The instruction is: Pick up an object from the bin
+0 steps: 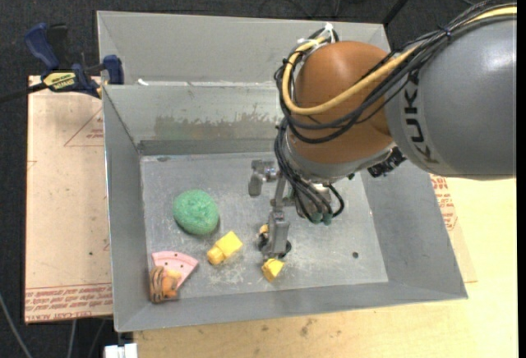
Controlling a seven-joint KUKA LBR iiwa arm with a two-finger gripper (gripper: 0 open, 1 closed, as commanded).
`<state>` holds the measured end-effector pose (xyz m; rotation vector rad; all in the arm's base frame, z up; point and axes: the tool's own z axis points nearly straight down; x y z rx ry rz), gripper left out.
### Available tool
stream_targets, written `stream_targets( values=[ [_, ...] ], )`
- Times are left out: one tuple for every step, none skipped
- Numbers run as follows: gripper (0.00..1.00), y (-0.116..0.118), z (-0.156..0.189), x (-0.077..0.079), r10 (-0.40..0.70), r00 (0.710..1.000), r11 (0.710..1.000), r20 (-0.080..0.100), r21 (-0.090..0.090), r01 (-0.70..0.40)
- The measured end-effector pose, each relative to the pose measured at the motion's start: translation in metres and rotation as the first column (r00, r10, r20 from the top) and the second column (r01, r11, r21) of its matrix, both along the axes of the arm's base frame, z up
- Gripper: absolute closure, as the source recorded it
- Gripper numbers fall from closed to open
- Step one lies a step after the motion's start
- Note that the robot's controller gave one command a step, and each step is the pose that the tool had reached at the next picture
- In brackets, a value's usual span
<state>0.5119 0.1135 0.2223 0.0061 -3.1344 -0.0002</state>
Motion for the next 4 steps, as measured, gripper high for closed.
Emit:
stream_targets(
  values=[
    [0.0, -0.001, 0.004, 0.001, -0.004, 1.0, 1.0, 0.007, 0.001, 0.004],
    [0.0, 0.002, -0.042, -0.001, 0.009, 1.0, 1.0, 0.015, 0.003, -0.009],
    [0.0, -0.004, -0.079, -0.011, 0.15, 0.989, 0.989, 0.004, 0.001, -0.15],
    [0.0, -0.013, -0.095, -0.013, 0.462, 0.887, 0.887, 0.007, 0.001, -0.462]
  ],
)
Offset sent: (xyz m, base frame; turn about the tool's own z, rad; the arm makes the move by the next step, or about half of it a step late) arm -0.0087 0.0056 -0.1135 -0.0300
